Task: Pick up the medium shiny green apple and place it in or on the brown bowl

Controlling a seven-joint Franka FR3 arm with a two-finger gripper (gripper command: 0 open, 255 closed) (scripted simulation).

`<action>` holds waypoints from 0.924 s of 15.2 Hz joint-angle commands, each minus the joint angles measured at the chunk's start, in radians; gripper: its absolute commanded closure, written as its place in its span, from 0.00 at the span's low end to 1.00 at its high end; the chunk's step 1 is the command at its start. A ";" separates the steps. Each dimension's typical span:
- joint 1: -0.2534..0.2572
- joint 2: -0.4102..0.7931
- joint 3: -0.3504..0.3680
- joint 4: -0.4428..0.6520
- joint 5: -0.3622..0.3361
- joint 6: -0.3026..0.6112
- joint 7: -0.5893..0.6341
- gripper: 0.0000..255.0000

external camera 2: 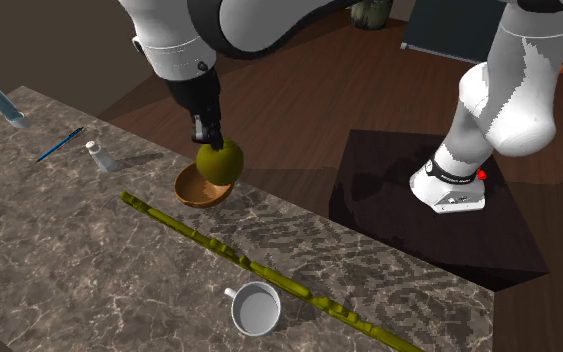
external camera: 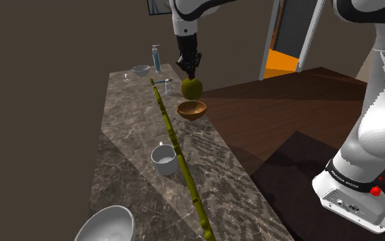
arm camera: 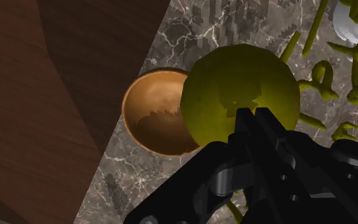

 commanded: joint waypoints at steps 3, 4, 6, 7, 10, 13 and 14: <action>-0.016 0.150 -0.024 0.246 -0.027 -0.097 -0.057 1.00; -0.017 0.193 -0.030 0.320 -0.034 -0.127 -0.070 1.00; -0.014 0.298 -0.041 0.502 -0.048 -0.204 -0.099 1.00; -0.009 0.367 -0.048 0.626 -0.057 -0.256 -0.115 1.00; -0.010 0.406 -0.053 0.669 -0.060 -0.260 -0.125 1.00; -0.020 0.376 -0.051 0.576 -0.057 -0.198 -0.121 1.00; -0.023 0.368 -0.050 0.549 -0.056 -0.179 -0.120 1.00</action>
